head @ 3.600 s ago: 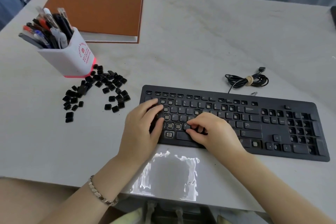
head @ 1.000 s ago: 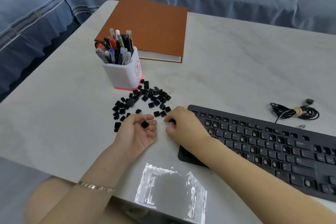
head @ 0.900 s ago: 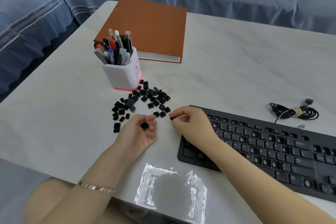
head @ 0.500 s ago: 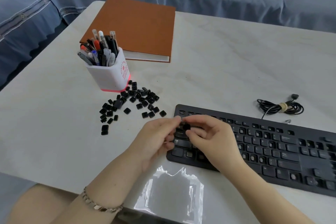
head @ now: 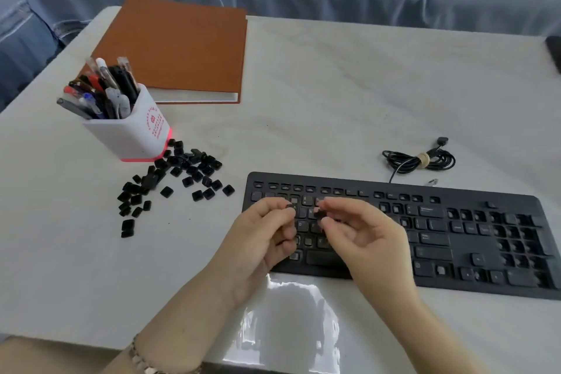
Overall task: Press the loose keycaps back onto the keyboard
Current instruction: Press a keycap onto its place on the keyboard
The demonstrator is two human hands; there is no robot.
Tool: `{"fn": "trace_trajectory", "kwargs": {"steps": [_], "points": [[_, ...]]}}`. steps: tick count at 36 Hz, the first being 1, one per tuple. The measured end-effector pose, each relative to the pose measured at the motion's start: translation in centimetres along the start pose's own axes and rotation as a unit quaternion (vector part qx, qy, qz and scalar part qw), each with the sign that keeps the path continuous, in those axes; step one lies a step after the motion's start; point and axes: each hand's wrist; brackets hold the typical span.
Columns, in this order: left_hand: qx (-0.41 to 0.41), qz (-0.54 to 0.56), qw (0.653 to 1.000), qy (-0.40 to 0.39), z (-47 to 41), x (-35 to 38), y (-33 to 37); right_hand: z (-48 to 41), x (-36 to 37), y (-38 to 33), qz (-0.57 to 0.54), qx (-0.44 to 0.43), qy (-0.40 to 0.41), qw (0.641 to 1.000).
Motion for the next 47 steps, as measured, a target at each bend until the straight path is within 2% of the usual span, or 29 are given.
{"fn": "trace_trajectory", "kwargs": {"steps": [3, 6, 9, 15, 23, 31, 38, 47], "points": [[-0.025, 0.049, 0.998, 0.004, 0.0, 0.7, 0.0, 0.2, -0.8, -0.8, -0.065, 0.082, 0.039, 0.994], [-0.032, 0.053, 0.998, 0.005, 0.0, 1.4, -0.1, 0.3, -1.7, -1.2, -0.146, 0.176, 0.061, 0.972], [-0.028, 0.05, 0.998, 0.001, 0.0, 1.9, -0.4, 0.4, -2.4, -1.5, -0.166, 0.209, 0.057, 0.962], [-0.02, 0.04, 0.999, -0.006, 0.4, 2.5, -1.0, 0.9, -3.3, -2.0, -0.061, 0.169, 0.057, 0.982], [-0.025, 0.011, 1.0, -0.003, 0.3, 3.1, -1.5, 1.3, -3.8, -1.8, -0.004, 0.131, 0.057, 0.99], [-0.029, -0.01, 0.999, 0.033, 0.4, 2.9, -1.8, 1.3, -4.5, -1.3, 0.012, 0.105, 0.041, 0.994], [-0.02, -0.049, 0.997, 0.056, 0.4, 2.3, -2.1, 1.3, -5.5, -0.8, 0.048, 0.116, 0.045, 0.991], [0.001, -0.115, 0.992, 0.06, 0.0, 2.4, -2.8, 2.3, -10.7, 0.0, 0.186, 0.09, 0.079, 0.975]]}}
Point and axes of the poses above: each hand's wrist, its own z-axis away from the middle knuckle, its own x-axis out of the palm, y = z × x, and after that the axes turned 10 degrees about -z, right-handed
